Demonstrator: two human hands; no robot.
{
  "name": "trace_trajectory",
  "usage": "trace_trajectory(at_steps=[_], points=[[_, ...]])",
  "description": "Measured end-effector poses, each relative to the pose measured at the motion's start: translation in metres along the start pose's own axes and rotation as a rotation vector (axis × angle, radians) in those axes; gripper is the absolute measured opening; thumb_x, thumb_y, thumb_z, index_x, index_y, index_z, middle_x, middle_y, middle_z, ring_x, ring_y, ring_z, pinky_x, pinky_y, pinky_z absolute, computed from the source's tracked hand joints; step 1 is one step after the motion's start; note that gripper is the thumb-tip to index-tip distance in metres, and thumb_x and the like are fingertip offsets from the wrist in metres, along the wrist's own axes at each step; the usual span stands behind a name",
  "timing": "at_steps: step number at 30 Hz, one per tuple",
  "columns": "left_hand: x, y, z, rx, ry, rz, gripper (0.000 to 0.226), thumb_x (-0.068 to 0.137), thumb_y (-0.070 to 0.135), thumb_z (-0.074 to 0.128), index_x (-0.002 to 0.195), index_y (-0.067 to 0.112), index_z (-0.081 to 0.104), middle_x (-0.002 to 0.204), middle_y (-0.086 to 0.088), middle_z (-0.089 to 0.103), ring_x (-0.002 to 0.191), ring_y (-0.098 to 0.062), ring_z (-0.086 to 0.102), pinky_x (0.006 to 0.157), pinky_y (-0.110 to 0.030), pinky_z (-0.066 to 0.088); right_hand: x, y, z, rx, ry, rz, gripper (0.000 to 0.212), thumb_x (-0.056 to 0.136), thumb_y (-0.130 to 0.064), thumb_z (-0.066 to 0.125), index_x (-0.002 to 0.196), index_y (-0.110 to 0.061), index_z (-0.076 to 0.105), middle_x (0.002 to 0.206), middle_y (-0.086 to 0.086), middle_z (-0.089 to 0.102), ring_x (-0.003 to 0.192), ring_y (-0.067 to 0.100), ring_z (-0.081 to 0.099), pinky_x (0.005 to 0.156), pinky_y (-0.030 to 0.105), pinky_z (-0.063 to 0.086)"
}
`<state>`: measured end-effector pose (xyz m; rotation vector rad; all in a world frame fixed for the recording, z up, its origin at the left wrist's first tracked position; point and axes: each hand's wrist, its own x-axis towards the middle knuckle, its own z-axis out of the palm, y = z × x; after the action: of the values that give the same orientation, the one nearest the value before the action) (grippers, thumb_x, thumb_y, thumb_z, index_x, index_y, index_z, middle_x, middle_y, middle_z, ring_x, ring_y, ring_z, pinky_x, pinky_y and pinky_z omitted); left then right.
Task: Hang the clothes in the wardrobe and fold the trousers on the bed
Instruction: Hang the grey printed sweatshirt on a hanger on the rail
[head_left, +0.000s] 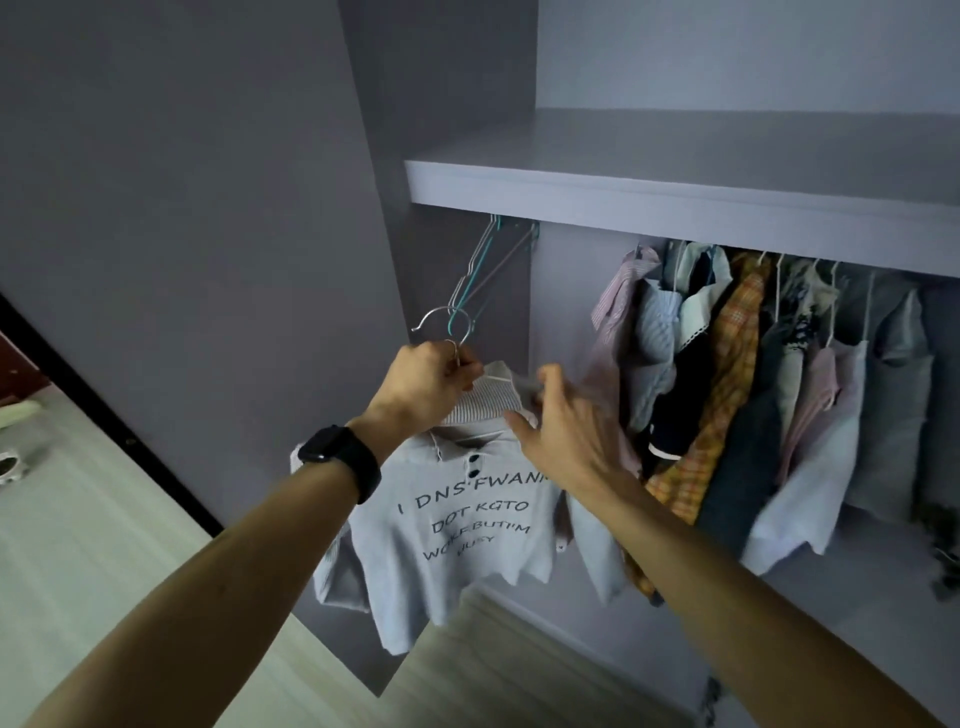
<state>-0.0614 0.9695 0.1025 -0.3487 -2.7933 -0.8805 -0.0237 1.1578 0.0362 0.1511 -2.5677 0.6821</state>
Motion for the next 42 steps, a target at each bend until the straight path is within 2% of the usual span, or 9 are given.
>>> trace_trajectory(at_steps=[3,8,12,15,21,25,30,36,42], points=[[-0.003,-0.003,0.003,0.053,-0.032,0.034,0.018,0.096,0.031,0.063,0.079,0.032,0.066,0.073,0.015,0.067,0.069,0.001,0.058,0.059,-0.007,0.036,0.014,0.006,0.002,0.123,0.000,0.106,0.012,0.098,-0.019,0.058,0.104,-0.013,0.065,0.088,0.014,0.073,0.077,0.037,0.066,0.061,0.037,0.044],[-0.013,-0.012,0.001,0.003,-0.038,0.034,0.022,0.095,0.027,0.065,0.075,0.036,0.065,0.074,0.016,0.065,0.069,0.002,0.059,0.060,-0.005,0.038,0.050,0.023,-0.001,0.665,-0.225,0.739,0.027,0.101,-0.023,0.057,0.114,-0.003,0.069,0.109,0.018,0.069,0.096,0.030,0.065,0.082,0.037,0.050],[-0.020,-0.020,0.000,0.028,-0.032,-0.003,0.022,0.092,0.023,0.065,0.071,0.031,0.066,0.067,0.014,0.063,0.066,0.000,0.059,0.059,-0.010,0.041,0.022,0.050,-0.010,-0.038,-0.329,0.479,0.032,0.094,-0.032,0.056,0.123,-0.018,0.060,0.128,0.012,0.064,0.117,0.036,0.060,0.091,0.037,0.047],[-0.019,-0.022,0.000,0.054,-0.072,-0.042,0.015,0.091,0.019,0.063,0.077,0.017,0.067,0.069,0.007,0.063,0.067,-0.012,0.058,0.066,-0.028,0.045,0.025,0.046,-0.012,0.089,-0.226,0.237,0.042,0.086,-0.024,0.068,0.127,-0.020,0.063,0.124,0.009,0.063,0.115,0.031,0.060,0.097,0.034,0.046],[-0.014,-0.012,-0.007,0.004,-0.099,-0.027,0.011,0.090,0.019,0.063,0.084,0.015,0.071,0.079,0.003,0.070,0.077,-0.019,0.063,0.069,-0.018,0.044,0.031,0.029,-0.005,0.033,-0.444,-0.254,0.021,0.097,-0.014,0.063,0.114,-0.010,0.074,0.108,0.011,0.074,0.103,0.030,0.065,0.095,0.028,0.044],[-0.007,-0.004,-0.006,0.018,-0.108,0.021,0.013,0.092,0.018,0.062,0.081,0.016,0.069,0.078,0.003,0.070,0.075,-0.016,0.061,0.065,-0.013,0.041,0.030,0.033,-0.017,0.042,-0.383,-0.272,0.017,0.098,-0.025,0.064,0.100,-0.014,0.077,0.085,0.012,0.074,0.083,0.028,0.066,0.080,0.040,0.052],[-0.004,-0.004,0.010,-0.029,-0.157,0.058,0.013,0.092,0.019,0.064,0.082,0.017,0.071,0.078,0.003,0.070,0.073,-0.007,0.059,0.061,-0.013,0.040,0.014,0.044,-0.028,0.133,-0.303,-0.099,0.018,0.091,-0.025,0.075,0.107,-0.018,0.078,0.097,0.001,0.078,0.089,0.013,0.070,0.082,0.017,0.048],[0.008,-0.003,0.036,-0.066,-0.191,0.136,0.020,0.091,0.017,0.063,0.073,0.023,0.066,0.076,0.003,0.069,0.073,-0.013,0.059,0.060,-0.014,0.040,0.013,0.055,-0.031,-0.260,-0.290,0.131,0.017,0.090,-0.026,0.065,0.096,-0.015,0.076,0.097,0.016,0.074,0.097,0.038,0.067,0.081,0.038,0.055],[0.030,-0.015,0.047,-0.086,-0.263,0.198,0.010,0.095,0.021,0.065,0.090,0.026,0.072,0.087,0.004,0.074,0.082,-0.015,0.066,0.078,-0.025,0.050,0.028,0.035,-0.025,0.084,-0.178,0.248,0.010,0.088,-0.024,0.074,0.096,-0.020,0.078,0.092,-0.006,0.077,0.087,0.008,0.071,0.083,0.021,0.052]])
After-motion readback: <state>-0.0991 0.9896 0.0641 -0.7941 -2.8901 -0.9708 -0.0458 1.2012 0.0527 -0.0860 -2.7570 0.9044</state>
